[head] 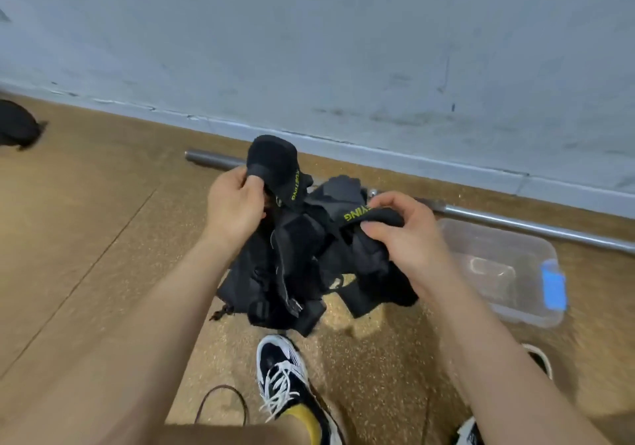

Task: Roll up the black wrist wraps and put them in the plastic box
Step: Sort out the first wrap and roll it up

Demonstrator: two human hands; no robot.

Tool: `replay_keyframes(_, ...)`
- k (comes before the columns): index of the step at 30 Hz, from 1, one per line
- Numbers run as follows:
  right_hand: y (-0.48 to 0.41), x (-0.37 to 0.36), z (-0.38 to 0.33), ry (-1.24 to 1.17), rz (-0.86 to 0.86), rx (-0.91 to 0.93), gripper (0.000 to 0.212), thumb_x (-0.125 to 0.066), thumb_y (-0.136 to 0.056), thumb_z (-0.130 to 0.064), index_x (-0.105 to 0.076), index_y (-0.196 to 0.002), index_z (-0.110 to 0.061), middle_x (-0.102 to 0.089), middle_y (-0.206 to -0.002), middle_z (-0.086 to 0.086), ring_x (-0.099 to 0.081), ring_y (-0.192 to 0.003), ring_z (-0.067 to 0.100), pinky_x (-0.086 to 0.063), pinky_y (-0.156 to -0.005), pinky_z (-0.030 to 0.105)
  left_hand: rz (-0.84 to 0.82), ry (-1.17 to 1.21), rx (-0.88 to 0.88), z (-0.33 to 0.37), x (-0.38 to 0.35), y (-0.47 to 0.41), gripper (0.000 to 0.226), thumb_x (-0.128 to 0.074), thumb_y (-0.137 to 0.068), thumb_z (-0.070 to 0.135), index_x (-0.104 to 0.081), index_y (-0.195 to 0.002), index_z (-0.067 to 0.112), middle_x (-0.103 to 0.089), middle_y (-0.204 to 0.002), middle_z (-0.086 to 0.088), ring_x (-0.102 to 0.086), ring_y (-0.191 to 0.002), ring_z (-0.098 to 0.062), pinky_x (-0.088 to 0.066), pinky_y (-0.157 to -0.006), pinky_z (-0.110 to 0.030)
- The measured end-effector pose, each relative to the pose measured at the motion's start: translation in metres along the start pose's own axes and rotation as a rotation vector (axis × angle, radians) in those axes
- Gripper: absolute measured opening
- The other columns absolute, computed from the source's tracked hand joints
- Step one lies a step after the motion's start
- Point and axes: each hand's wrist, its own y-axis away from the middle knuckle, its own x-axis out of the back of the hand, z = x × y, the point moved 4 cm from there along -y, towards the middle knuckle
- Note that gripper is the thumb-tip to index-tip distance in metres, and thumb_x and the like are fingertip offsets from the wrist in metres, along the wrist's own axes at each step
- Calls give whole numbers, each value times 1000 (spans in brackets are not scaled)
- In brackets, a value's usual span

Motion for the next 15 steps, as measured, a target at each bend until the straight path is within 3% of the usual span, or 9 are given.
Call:
replay_keyframes(2, 7, -5, -12, -156, 46, -7, 28, -69, -77, -6, -64, -83, -32, -70, -97, 11, -67, -91, 37, -56, -84, 57, 67, 54, -64, 27, 18, 14, 30, -40, -94, 13, -58, -81, -6, -62, -67, -16, -61, -62, -24, -53, -55, -28)
replay_keyframes(4, 10, -8, -20, -307, 32, -34, 36, -65, -77, 5, -63, -87, -29, -70, -104, 14, -67, -93, 38, -54, -88, 60, 120, 204, -54, 47, 35, 27, 31, -40, -95, 9, -54, -68, 7, -62, -60, -3, -62, -57, -13, -54, -55, -23)
replay_keyframes(7, 14, -10, -46, -560, -91, -81, 40, -55, -82, 17, -61, -98, -19, -65, -108, 12, -64, -89, 29, -54, -85, 45, 46, 392, -42, 71, 48, 45, 34, -43, -98, 8, -50, -64, 10, -62, -59, -1, -66, -62, -14, -59, -65, -25)
replay_keyframes(9, 21, -12, -73, -735, -279, -120, 35, -55, -88, 7, -61, -112, -17, -63, -116, 14, -65, -97, 28, -54, -85, 39, -51, 375, -74, 85, 46, 56, 35, -46, -98, 8, -54, -64, 9, -61, -56, 2, -70, -70, -15, -61, -72, -27)
replay_keyframes(11, 28, -15, -98, -750, -455, -175, 24, -63, -88, -21, -66, -112, -18, -68, -114, 10, -67, -107, 29, -52, -95, 47, -134, 269, -160, 97, 39, 70, 32, -50, -96, 8, -60, -66, 10, -61, -57, 3, -69, -73, -18, -60, -73, -30)
replay_keyframes(13, 31, -18, -112, -580, -516, -206, 42, -67, -78, -47, -69, -108, -17, -74, -102, 6, -71, -96, 26, -55, -88, 49, -156, -62, -436, 108, 32, 83, 27, -54, -90, 17, -56, -63, 14, -59, -60, 0, -62, -69, -24, -53, -65, -37)
replay_keyframes(15, 28, -21, -117, -333, -485, -197, 47, -73, -81, -45, -68, -113, -11, -74, -100, 9, -72, -85, 25, -60, -78, 45, -204, -463, -743, 114, 17, 100, 35, -55, -89, 23, -38, -58, 25, -43, -61, 7, -49, -66, -25, -32, -58, -37)
